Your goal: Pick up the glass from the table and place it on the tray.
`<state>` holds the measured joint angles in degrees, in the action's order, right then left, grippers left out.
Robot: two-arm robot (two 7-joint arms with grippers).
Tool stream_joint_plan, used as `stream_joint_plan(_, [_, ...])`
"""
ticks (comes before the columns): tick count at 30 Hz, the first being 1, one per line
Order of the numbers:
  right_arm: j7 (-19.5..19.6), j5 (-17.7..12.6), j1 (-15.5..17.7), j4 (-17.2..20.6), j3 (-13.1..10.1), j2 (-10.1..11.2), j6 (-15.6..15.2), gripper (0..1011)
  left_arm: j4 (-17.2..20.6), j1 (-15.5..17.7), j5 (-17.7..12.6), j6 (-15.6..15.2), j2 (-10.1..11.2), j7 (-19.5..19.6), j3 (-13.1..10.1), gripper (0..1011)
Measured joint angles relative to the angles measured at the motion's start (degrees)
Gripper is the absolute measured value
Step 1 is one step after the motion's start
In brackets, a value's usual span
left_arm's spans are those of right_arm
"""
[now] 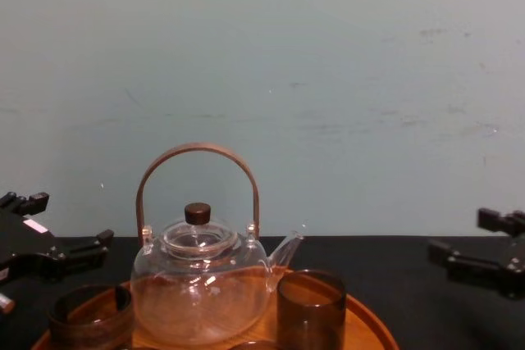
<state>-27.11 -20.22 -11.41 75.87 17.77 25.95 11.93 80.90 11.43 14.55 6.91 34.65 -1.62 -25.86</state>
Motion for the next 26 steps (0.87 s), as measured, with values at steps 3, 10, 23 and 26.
stream_joint_plan(3, [2.35,1.42,0.66,0.03,-1.14,-0.15,0.3,1002,0.0,0.0,0.0,0.0,0.0,0.0,0.0,1001])
stream_joint_plan(10, [7.79,3.84,2.05,-0.1,-3.82,-0.99,0.01,1003,0.0,0.0,0.0,0.0,0.0,0.0,0.0,1001])
stream_joint_plan(23, [6.9,3.74,1.74,-0.25,-3.35,-0.94,0.12,1002,0.0,0.0,0.0,0.0,0.0,0.0,0.0,1001])
stream_joint_plan(26, [6.81,3.69,1.7,-0.27,-3.29,-0.93,0.14,1002,0.0,0.0,0.0,0.0,0.0,0.0,0.0,1001])
